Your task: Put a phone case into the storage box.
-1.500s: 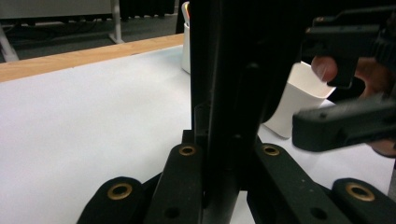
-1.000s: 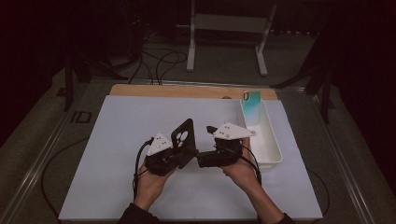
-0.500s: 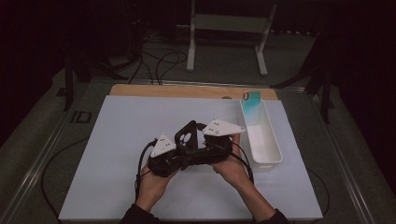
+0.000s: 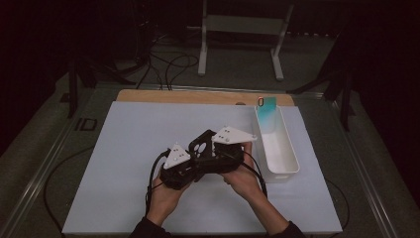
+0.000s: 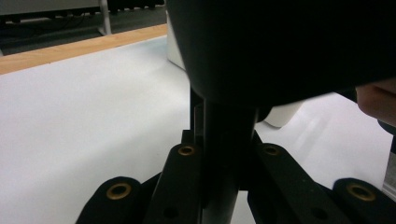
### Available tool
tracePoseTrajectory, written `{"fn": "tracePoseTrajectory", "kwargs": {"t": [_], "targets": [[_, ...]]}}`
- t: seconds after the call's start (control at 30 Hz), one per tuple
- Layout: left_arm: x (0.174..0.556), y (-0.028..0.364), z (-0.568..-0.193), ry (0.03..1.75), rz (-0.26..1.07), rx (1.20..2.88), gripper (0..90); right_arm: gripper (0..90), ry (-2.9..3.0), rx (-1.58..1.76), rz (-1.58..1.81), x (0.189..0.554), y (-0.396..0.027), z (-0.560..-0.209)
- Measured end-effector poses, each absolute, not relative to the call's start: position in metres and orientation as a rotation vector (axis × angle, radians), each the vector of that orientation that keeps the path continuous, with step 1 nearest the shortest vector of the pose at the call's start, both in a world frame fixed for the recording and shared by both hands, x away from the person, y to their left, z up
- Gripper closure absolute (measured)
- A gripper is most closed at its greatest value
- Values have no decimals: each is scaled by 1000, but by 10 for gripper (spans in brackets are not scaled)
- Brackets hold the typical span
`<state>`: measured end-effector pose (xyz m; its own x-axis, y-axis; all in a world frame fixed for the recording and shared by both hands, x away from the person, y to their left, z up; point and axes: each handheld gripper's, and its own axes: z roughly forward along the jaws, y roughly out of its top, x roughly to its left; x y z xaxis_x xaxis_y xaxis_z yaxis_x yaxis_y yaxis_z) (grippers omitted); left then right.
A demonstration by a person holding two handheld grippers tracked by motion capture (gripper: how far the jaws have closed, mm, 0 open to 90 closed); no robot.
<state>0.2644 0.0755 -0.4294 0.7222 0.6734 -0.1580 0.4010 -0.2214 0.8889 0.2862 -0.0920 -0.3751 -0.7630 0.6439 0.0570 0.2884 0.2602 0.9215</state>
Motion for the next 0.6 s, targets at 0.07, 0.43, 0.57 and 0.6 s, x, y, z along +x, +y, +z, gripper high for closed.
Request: {"fn": "tracePoseTrajectory", "kwargs": {"t": [0.07,0.43,0.57,0.6], "targets": [[264,76,-429,836,318,1850,855,136,2205,854,1502,286,-92,-375],[263,84,-432,828,310,1841,523,142,2188,855,1514,287,-96,-373],[260,89,-434,865,369,1828,270,142,2184,864,1523,288,-99,-373],[259,90,-434,876,378,1824,218,142,2183,865,1520,288,-99,-373]]}}
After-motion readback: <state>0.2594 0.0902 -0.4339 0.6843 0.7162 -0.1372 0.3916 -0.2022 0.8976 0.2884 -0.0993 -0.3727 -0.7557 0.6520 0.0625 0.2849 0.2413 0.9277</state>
